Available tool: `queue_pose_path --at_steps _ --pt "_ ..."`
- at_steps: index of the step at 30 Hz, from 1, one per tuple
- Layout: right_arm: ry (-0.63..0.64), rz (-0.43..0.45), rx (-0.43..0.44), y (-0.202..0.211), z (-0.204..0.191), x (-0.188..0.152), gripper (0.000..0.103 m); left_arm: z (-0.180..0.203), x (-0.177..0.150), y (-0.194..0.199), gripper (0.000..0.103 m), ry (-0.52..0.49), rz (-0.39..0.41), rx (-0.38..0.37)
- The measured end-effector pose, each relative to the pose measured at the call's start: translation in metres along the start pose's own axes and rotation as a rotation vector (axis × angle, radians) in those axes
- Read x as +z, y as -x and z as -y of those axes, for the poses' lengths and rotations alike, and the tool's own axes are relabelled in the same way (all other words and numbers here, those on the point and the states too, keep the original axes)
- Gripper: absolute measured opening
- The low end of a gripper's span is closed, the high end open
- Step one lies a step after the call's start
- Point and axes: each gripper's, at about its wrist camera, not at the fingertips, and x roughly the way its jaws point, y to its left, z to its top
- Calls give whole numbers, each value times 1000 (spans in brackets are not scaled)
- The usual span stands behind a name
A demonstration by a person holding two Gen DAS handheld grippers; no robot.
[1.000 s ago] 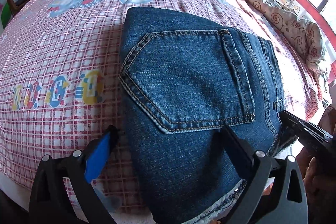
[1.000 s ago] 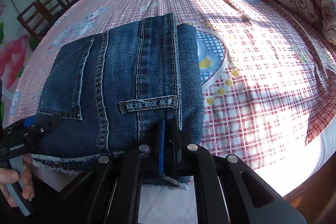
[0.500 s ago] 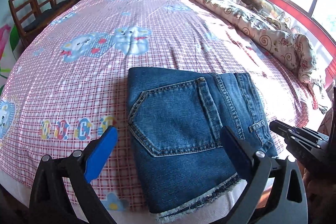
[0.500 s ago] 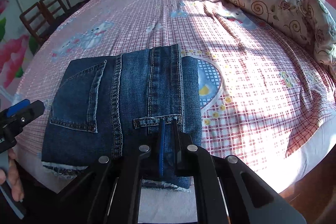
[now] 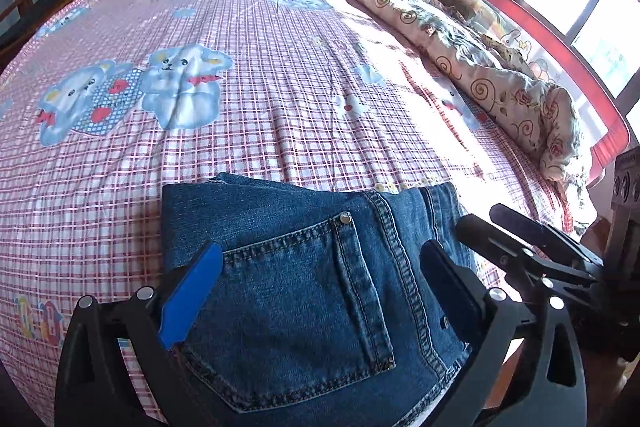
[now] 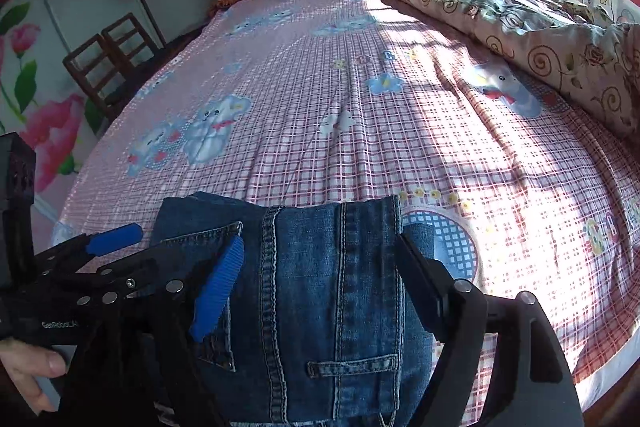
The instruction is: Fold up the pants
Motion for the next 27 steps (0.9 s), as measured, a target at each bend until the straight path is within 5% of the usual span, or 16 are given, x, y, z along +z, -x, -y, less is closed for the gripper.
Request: queue_pose_path --at_steps 2,3,6,12,17,20,23,27 --pt "12 -44 -21 -19 2 4 68 -12 9 -25 77 29 -69 40" --pt "19 -77 -46 -27 5 3 49 -16 10 -33 77 20 -84 42" --pt "-19 -137 -80 -43 20 -5 24 -16 5 -47 76 -43 -101 56" --pt "0 -106 -79 -27 18 -10 24 0 -7 -42 76 -113 -55 124" --pt "-2 -77 -105 30 13 -51 24 -3 -48 22 87 -51 23 155" --pt "15 -138 -116 15 17 -90 24 -6 -88 15 86 -75 -48 137" --pt "14 -77 -85 16 23 -101 24 6 -109 8 88 -225 1 213" --pt "-11 -39 -84 47 22 -97 25 6 -107 32 89 -182 5 213"
